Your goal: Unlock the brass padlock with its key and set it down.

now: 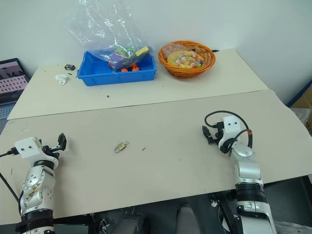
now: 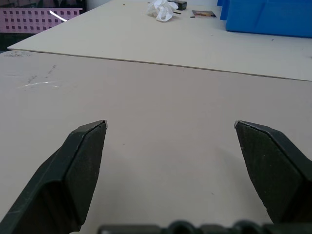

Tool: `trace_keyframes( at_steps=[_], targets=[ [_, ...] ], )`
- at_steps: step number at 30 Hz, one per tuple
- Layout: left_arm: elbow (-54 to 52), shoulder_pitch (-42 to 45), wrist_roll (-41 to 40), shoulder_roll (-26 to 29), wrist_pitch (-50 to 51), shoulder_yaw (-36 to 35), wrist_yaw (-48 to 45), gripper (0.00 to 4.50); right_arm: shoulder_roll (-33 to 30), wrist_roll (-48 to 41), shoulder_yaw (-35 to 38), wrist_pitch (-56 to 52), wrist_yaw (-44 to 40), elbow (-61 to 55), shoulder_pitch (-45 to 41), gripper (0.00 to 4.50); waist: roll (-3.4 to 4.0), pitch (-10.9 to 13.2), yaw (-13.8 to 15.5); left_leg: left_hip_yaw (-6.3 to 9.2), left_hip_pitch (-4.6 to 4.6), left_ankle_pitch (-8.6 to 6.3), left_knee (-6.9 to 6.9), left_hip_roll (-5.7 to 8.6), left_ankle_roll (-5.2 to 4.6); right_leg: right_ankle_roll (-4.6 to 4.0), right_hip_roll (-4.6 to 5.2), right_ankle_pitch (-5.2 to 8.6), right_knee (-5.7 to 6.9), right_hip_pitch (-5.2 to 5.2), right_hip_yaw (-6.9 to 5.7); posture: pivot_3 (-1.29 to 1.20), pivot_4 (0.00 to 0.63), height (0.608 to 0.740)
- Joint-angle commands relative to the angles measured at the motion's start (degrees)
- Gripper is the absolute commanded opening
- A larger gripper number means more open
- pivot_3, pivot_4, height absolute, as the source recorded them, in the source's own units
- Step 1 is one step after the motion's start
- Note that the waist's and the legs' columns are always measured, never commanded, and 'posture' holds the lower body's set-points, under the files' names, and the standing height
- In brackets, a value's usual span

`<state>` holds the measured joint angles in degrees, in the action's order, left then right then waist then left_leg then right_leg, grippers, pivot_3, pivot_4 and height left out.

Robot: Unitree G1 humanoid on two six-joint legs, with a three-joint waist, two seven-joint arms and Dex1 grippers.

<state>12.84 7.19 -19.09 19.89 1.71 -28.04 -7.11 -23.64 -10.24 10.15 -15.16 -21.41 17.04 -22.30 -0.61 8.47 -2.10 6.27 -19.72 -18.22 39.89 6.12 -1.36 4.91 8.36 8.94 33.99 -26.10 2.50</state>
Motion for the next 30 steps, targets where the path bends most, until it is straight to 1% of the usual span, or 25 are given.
trace_keyframes(
  at_steps=[1,5,7,9,10,11,12,14,15,16,17,20,22,26,30],
  targets=[
    [-3.43,0.06,0.66,1.12,-0.99,0.24,-0.75,4.48,-0.04,0.45,0.46,1.97,0.66,0.96,-1.88,4.5,0.0,0.0,-0.03,0.0,0.0,0.0,0.0,0.0,0.0,0.0,0.0,0.0,0.0,0.0,0.0,0.0,0.15,0.74],
    [-7.23,-1.08,1.52,2.76,0.53,4.12,-5.23,4.48,-0.5,0.72,0.18,2.28,0.28,5.06,-4.26,4.5,-0.01,-0.01,-0.06,-0.02,0.0,0.0,0.01,0.0,0.0,-0.02,0.0,-0.02,0.0,0.01,0.0,0.0,0.15,0.74],
    [-11.95,-3.1,1.47,4.81,1.45,7.68,-10.72,4.48,-1.21,-0.31,-1.65,1.68,-5.11,5.78,-6.28,4.5,-0.01,-0.01,-0.23,-0.02,0.0,0.0,0.01,0.0,0.0,-0.03,0.0,-0.02,0.0,0.01,0.01,0.0,0.15,0.74],
    [-15.03,-4.44,0.98,6.0,2.33,9.25,-13.44,4.48,-1.79,-1.05,-3.23,1.23,-9.83,5.76,-7.39,4.5,-0.01,-0.01,-0.49,-0.04,-0.01,0.0,0.0,-0.02,0.0,-0.04,-0.02,-0.03,0.01,0.01,0.02,0.0,0.15,0.74],
    [-17.5,-5.39,0.5,6.48,3.39,9.94,-14.42,4.48,-2.51,-1.65,-5.18,0.64,-14.59,4.58,-7.68,4.5,-0.01,-0.01,-0.58,-0.06,-0.01,-0.01,-0.02,-0.02,-0.02,-0.04,-0.02,-0.02,0.03,-0.01,0.05,0.0,0.15,0.74],
    [-20.1,-6.77,0.63,7.17,3.9,10.88,-15.62,4.48,-3.57,-3.19,-7.81,-0.69,-21.32,2.06,-7.78,4.5,-0.01,-0.01,-0.61,-0.07,-0.01,-0.02,-0.03,-0.04,-0.03,-0.04,-0.04,-0.03,0.02,-0.02,0.05,0.0,0.15,0.74],
    [-23.7,-8.67,0.37,7.63,4.78,11.81,-16.78,4.48,-5.49,-5.94,-11.39,-2.76,-30.96,-2.09,-7.5,4.5,-0.01,0.0,-0.66,-0.08,-0.02,-0.02,-0.04,-0.06,-0.03,-0.04,-0.05,-0.03,0.0,-0.03,0.05,0.0,0.15,0.74],
    [-28.03,-11.08,0.52,8.2,5.85,12.77,-17.81,4.48,-8.27,-9.79,-15.55,-5.03,-43.1,-7.65,-6.88,4.5,0.0,0.0,-0.73,-0.1,-0.08,-0.07,-0.05,-0.08,-0.06,-0.04,-0.07,-0.02,-0.02,-0.09,0.05,0.0,0.15,0.74],
    [-30.56,-12.79,0.9,8.14,6.1,12.96,-17.68,4.48,-10.69,-12.35,-17.77,-6.73,-50.3,-11.11,-6.72,4.5,-0.01,0.01,-0.66,-0.09,-0.09,-0.1,-0.05,-0.1,-0.09,-0.04,-0.09,-0.02,-0.02,-0.09,0.04,0.0,0.15,0.74],
    [-32.67,-14.39,1.5,7.98,6.22,13.03,-17.34,4.48,-12.1,-13.86,-19.27,-8.06,-55.1,-12.76,-7.53,4.5,-0.01,0.01,-0.49,-0.08,-0.09,-0.11,-0.05,-0.1,-0.09,-0.04,-0.09,-0.02,-0.03,-0.09,0.03,0.0,0.15,0.74],
    [-34.38,-15.79,1.8,7.64,6.44,13.13,-17.08,4.48,-12.41,-14.28,-20.24,-8.19,-57.65,-12.82,-8.98,4.5,-0.02,0.02,-0.37,-0.07,-0.11,-0.14,-0.03,-0.1,-0.11,-0.03,-0.09,-0.02,-0.06,-0.08,0.0,0.0,0.15,0.74],
    [-35.6,-18.29,2.86,7.24,6.45,14.05,-17.17,4.48,-11.72,-14.31,-21.31,-7.83,-59.71,-12.19,-11.68,4.5,-0.06,0.04,-0.08,-0.08,-0.06,-0.18,0.03,-0.09,-0.12,-0.04,-0.06,-0.02,-0.08,-0.04,-0.04,0.0,0.15,0.74],
    [-35.22,-19.2,3.86,7.09,6.02,16.05,-18.14,4.48,-11.29,-15.16,-21.58,-8.53,-60.88,-13.55,-12.15,4.5,-0.06,0.04,0.3,-0.09,0.02,-0.19,0.01,-0.08,-0.11,-0.05,-0.04,-0.03,-0.15,-0.03,-0.04,0.0,0.15,0.74],
    [-32.0,-19.52,7.5,7.17,2.56,23.18,-22.16,4.48,-9.27,-14.73,-21.7,-8.66,-59.39,-15.05,-13.19,4.5,-0.06,0.04,1.31,-0.1,0.1,-0.18,-0.02,-0.09,-0.05,-0.05,-0.06,-0.02,-0.1,-0.02,-0.06,0.0,0.15,0.74],
    [-27.46,-17.2,8.41,6.85,0.75,26.28,-24.77,4.48,-8.1,-13.21,-21.49,-7.92,-57.19,-14.83,-13.72,4.5,-0.06,0.04,1.46,-0.12,0.04,-0.19,-0.01,-0.07,-0.05,-0.06,-0.03,-0.03,-0.11,-0.05,-0.07,0.0,0.15,0.74]
  ],
)
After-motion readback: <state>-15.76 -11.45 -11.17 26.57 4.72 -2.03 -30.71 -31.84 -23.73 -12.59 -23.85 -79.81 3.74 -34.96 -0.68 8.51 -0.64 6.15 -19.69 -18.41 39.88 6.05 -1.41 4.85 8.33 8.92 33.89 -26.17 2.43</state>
